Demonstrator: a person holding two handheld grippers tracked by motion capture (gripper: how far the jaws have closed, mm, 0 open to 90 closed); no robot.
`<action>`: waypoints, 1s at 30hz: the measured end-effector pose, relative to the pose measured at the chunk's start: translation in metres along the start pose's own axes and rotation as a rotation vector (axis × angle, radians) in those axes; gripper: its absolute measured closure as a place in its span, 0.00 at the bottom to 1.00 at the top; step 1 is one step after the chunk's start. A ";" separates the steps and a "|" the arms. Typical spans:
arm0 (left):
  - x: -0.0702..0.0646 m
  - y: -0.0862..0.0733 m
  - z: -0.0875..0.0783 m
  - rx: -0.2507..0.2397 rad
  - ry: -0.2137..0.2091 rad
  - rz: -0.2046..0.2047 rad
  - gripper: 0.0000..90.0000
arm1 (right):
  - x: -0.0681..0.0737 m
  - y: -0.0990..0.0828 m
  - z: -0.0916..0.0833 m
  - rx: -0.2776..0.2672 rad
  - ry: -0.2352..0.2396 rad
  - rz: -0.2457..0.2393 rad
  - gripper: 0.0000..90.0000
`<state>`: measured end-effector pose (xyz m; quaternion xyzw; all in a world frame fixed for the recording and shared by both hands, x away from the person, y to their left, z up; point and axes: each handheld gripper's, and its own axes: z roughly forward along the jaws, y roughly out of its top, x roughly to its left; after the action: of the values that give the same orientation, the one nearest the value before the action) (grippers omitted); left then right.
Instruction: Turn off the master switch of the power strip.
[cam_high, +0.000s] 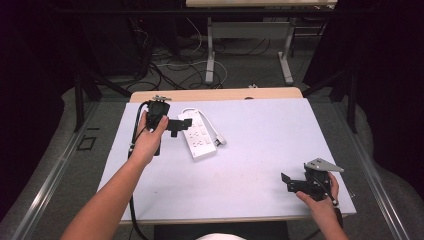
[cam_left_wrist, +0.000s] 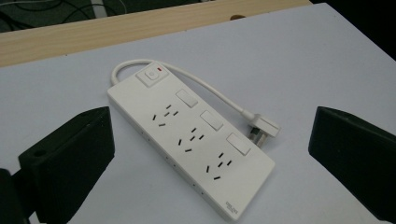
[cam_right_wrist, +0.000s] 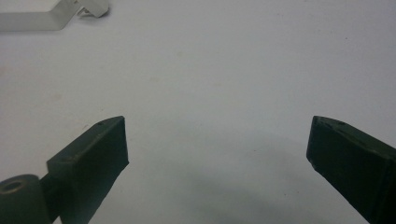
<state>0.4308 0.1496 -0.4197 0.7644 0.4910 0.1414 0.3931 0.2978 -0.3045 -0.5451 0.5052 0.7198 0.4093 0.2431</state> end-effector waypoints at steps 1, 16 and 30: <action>-0.001 -0.002 -0.003 -0.003 -0.008 0.003 0.00 | 0.000 0.000 0.000 0.000 0.000 0.000 0.05; -0.005 -0.041 -0.034 0.005 -0.032 0.025 0.01 | 0.000 0.001 -0.001 -0.001 -0.003 0.004 0.05; 0.016 -0.100 -0.047 -0.002 -0.032 -0.010 0.01 | 0.001 0.001 -0.001 -0.001 -0.004 0.007 0.05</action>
<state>0.3461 0.2065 -0.4657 0.7637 0.4886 0.1277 0.4022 0.2975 -0.3040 -0.5442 0.5086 0.7172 0.4095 0.2434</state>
